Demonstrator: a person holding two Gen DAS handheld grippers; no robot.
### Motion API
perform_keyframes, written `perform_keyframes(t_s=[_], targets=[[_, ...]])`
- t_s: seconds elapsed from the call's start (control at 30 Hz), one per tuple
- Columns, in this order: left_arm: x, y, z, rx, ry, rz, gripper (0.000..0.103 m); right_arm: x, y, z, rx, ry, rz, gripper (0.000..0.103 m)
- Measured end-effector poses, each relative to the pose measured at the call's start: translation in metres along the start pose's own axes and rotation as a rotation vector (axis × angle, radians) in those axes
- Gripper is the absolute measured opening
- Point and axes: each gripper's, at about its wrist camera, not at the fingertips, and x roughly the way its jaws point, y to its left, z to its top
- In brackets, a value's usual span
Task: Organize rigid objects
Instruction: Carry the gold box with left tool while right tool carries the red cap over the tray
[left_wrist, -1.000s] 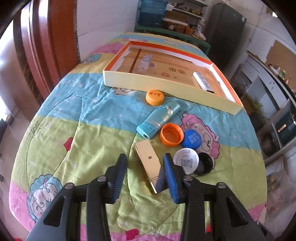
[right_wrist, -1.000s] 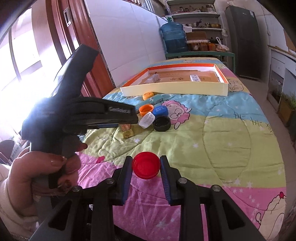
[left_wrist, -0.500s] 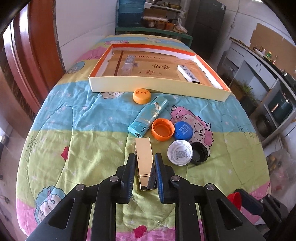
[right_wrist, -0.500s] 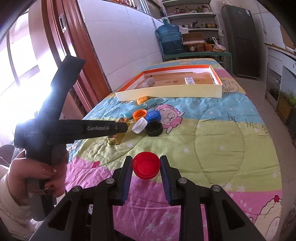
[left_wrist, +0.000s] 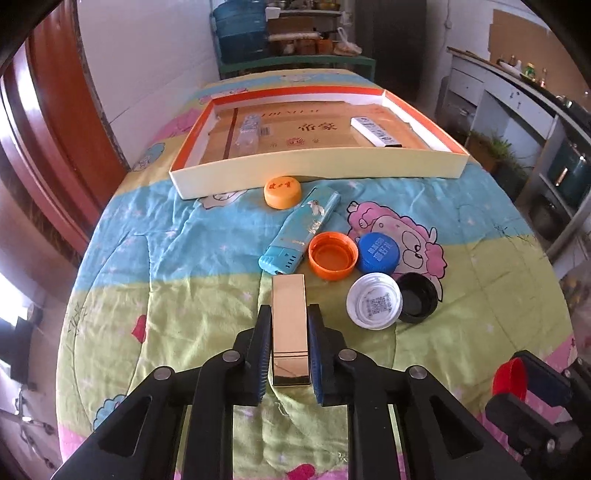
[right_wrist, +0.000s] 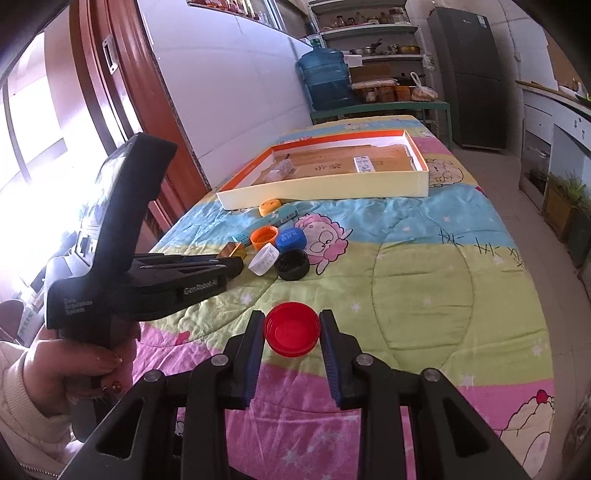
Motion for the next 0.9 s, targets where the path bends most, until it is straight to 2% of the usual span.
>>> perform_keyframes(t_s=[0.43,0.7,0.9], targets=[[-0.021,0.012,0.004,-0.042,-0.069,-0.043,0.018,0.000,-0.002,0.024,0.000,-0.026,-0.014,0.030],[-0.043,0.023,0.029,-0.045,-0.157,-0.061,0.018,0.003,0.005,0.057,-0.042,-0.077,-0.046,0.030],[-0.049,0.036,0.047,-0.056,-0.195,-0.087,0.018,0.009,0.015,0.083,-0.075,-0.110,-0.067,0.030]])
